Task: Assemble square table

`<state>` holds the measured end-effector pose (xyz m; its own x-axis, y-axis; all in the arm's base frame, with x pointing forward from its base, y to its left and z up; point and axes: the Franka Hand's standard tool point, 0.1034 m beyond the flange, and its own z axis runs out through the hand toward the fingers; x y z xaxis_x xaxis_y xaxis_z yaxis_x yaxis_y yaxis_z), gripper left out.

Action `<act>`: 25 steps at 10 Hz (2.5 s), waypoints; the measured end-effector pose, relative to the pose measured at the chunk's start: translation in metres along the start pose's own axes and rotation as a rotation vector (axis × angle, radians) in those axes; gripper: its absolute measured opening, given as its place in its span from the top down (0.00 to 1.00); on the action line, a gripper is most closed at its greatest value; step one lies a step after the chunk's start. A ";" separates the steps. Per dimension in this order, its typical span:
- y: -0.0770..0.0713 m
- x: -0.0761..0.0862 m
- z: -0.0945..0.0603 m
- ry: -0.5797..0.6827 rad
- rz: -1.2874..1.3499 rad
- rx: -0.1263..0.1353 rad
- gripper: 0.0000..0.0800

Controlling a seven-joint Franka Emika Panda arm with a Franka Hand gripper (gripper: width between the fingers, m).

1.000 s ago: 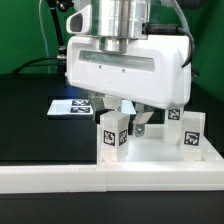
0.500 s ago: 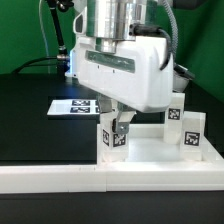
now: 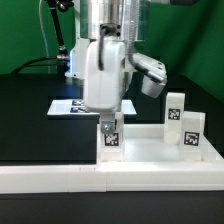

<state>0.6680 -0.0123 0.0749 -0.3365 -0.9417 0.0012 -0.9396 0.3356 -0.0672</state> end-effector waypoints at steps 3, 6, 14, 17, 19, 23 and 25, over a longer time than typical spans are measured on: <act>0.002 -0.011 -0.001 -0.030 0.334 0.075 0.64; 0.004 -0.009 0.000 -0.007 0.250 0.071 0.64; 0.011 -0.008 -0.002 0.051 -0.410 0.046 0.19; -0.002 -0.006 -0.008 0.105 -0.815 0.095 0.19; -0.001 0.003 -0.011 0.097 -0.900 0.189 0.19; 0.007 -0.003 -0.011 0.073 -1.229 0.220 0.19; 0.006 -0.002 -0.011 0.076 -1.237 0.219 0.19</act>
Offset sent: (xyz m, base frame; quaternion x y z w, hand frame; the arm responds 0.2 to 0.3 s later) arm -0.0019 0.0053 0.0026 0.0095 -0.0108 0.2186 0.9757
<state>0.6620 -0.0077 0.0856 0.7505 -0.6164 0.2383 -0.6005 -0.7866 -0.1437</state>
